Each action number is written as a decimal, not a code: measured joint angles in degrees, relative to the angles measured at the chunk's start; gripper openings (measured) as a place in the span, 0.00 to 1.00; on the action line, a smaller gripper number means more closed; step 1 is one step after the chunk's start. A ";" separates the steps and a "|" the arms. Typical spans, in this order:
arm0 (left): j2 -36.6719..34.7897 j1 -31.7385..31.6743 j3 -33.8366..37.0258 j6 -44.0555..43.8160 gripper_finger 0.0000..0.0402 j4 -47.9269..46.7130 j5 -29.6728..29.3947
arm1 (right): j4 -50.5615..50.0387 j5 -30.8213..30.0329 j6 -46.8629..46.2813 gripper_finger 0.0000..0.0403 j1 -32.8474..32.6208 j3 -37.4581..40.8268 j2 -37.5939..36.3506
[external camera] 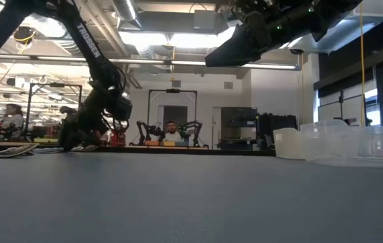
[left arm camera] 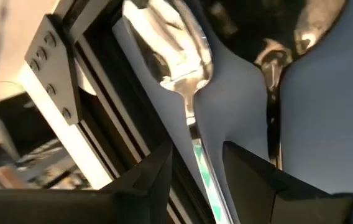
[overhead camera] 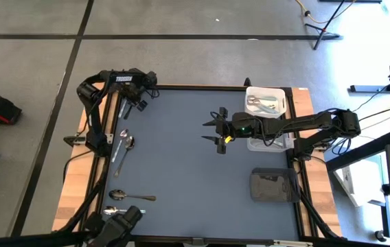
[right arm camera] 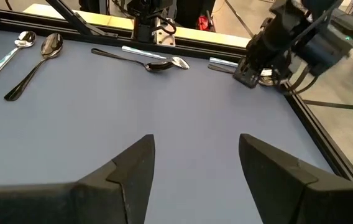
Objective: Sort silverware by color (type)
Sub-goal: Put the white green spoon into the transparent bin
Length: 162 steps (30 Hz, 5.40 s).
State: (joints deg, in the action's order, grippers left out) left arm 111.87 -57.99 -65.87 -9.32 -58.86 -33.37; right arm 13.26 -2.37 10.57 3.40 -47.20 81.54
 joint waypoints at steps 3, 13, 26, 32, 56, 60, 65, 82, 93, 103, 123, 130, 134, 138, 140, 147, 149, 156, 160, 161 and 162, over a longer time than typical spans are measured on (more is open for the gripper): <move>1.72 1.06 -0.65 -0.02 0.34 -1.41 -2.31 | 0.03 0.00 0.00 0.55 0.00 0.00 0.00; 2.33 -0.52 -2.56 2.25 0.30 -4.60 2.48 | -0.04 0.02 0.00 0.55 0.00 0.00 0.02; 2.33 -2.98 -4.97 7.17 0.01 -8.19 10.87 | -0.16 0.04 0.00 0.55 0.00 0.00 0.02; 1.91 -2.44 -5.03 11.18 0.02 -8.93 16.08 | -0.15 0.04 0.00 0.55 0.00 0.00 0.02; -3.89 -4.62 -2.38 9.42 0.25 -5.34 17.98 | -0.50 0.05 0.20 0.55 0.00 0.00 0.20; -3.89 -4.55 -2.38 8.40 0.25 -5.12 17.46 | -0.20 0.07 0.20 0.55 0.00 0.00 0.20; -2.87 -4.22 -2.38 7.64 0.25 -5.04 15.70 | -0.20 0.09 0.20 0.55 0.00 0.00 0.20; 2.63 -1.70 -4.11 3.69 0.24 -8.25 10.19 | -0.11 0.50 0.20 0.55 0.00 0.00 0.20; 3.28 -1.56 -4.24 7.52 0.03 -9.19 10.39 | -0.11 0.50 0.21 0.55 -0.02 0.00 0.21; 0.37 -1.32 -5.98 8.54 0.05 -10.83 8.60 | -0.11 0.48 0.20 0.55 0.00 0.00 0.22; -30.77 27.37 -6.43 14.31 0.05 12.54 10.91 | -0.11 0.46 -0.46 0.55 0.00 0.00 0.22; -33.28 38.66 -2.29 20.21 0.05 28.71 22.02 | 0.59 -0.53 -3.25 0.55 -0.01 0.01 0.22; -35.08 43.27 4.79 22.18 0.05 38.94 25.87 | 2.84 -3.61 -4.37 0.55 -0.02 0.02 0.22; -37.05 47.04 15.36 22.51 0.05 53.83 27.94 | 3.88 -2.60 -4.75 0.55 0.00 0.02 0.22; -37.60 49.37 20.40 19.41 0.05 64.31 26.62 | 3.55 -2.63 -5.64 0.55 0.00 0.02 0.34; -38.01 57.22 32.34 21.49 0.05 86.70 23.58 | 13.64 1.77 -4.71 0.55 0.00 0.02 4.50; -38.01 58.36 34.54 21.46 0.05 88.90 23.13 | 17.32 2.87 -3.86 0.55 0.00 -0.40 6.50; -37.97 59.73 38.65 21.53 0.05 95.24 17.49 | 18.69 4.00 -2.22 0.55 -0.02 -3.82 10.21; -37.97 60.12 38.80 21.55 0.05 96.49 19.14 | 19.94 6.72 -1.63 0.55 0.00 -5.48 13.18; -37.97 60.10 38.80 21.53 0.05 96.48 19.12 | 20.32 7.08 -1.31 0.55 0.00 -5.64 13.71; -37.97 60.08 38.80 21.51 0.05 96.34 18.69 | 20.81 7.10 -1.25 0.55 0.00 -6.05 14.38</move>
State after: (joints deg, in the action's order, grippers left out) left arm 73.91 2.09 -27.07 12.18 37.48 -14.68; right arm 34.07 4.73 9.31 3.40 -53.25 95.91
